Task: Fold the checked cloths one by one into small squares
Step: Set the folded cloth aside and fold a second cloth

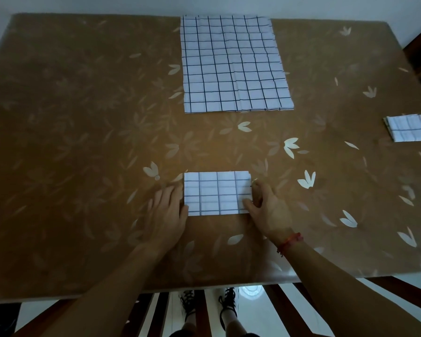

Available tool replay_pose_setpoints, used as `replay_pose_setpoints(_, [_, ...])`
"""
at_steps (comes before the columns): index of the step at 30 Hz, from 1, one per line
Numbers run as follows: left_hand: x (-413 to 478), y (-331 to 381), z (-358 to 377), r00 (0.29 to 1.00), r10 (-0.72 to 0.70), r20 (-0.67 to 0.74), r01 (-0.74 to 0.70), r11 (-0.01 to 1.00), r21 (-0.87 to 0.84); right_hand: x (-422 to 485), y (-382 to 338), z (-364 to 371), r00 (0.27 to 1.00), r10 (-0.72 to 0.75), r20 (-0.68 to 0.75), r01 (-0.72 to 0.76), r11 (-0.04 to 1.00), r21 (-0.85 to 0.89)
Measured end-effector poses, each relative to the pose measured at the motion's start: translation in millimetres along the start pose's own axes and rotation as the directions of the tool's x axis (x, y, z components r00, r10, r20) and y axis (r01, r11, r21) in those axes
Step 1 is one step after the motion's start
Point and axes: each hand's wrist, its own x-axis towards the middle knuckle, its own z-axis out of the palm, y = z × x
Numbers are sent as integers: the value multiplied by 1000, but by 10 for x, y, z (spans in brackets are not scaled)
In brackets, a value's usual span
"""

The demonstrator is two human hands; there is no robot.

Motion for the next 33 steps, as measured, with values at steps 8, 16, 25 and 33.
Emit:
replay_pose_setpoints(8, [183, -132, -17, 944, 275, 182, -304, 940, 156, 79, -417, 352, 858, -513, -28, 481, 821, -307])
replay_pose_setpoints(16, [209, -241, 101, 918, 322, 233, -368, 909, 195, 225, -587, 785, 701, -666, 255, 704, 587, -401])
replay_pose_setpoints(25, [243, -276, 66, 903, 337, 267, -400, 886, 234, 266, -433, 655, 745, -583, 323, 663, 596, -453])
replay_pose_setpoints(33, [257, -235, 29, 905, 310, 291, -384, 891, 242, 305, 153, 115, 797, -475, 373, 604, 604, -521])
